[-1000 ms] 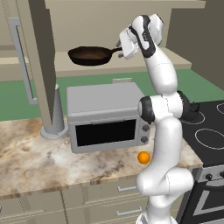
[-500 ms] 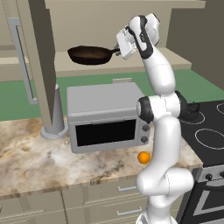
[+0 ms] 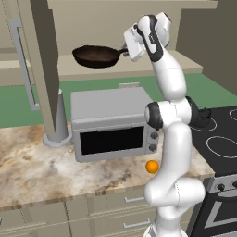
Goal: Pick the pan from the cabinet and place it on the stove. Then turn on the stove burner for the pan.
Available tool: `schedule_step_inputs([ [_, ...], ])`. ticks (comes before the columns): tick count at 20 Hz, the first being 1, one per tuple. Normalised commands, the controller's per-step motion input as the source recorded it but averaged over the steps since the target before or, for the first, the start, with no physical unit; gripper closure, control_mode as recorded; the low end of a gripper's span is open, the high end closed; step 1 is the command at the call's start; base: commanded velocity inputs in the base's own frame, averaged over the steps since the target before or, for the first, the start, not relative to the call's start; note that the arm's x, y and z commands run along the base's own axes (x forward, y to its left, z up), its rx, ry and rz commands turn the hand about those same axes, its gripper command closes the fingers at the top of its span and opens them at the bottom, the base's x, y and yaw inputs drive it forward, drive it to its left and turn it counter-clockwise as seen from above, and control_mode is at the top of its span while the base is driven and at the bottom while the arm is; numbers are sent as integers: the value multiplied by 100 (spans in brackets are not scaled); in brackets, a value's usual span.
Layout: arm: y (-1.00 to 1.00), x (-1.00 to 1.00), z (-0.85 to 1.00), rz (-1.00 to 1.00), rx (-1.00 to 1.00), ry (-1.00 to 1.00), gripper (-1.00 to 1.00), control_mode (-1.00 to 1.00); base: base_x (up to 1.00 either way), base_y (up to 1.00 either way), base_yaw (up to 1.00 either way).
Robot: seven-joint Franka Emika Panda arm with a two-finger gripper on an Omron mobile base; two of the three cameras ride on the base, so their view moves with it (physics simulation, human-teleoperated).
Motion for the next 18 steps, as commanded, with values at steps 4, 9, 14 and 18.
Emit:
schedule_step_inputs([
  [4,5,-12,0,0,0,-29,100,-100,0,0,0],
  [9,11,-19,-18,0,0,-36,100,-100,0,0,0],
  [14,16,-28,-41,0,2,-37,100,-100,0,0,0],
  [18,12,-23,-26,0,3,-34,100,-100,0,0,0],
])
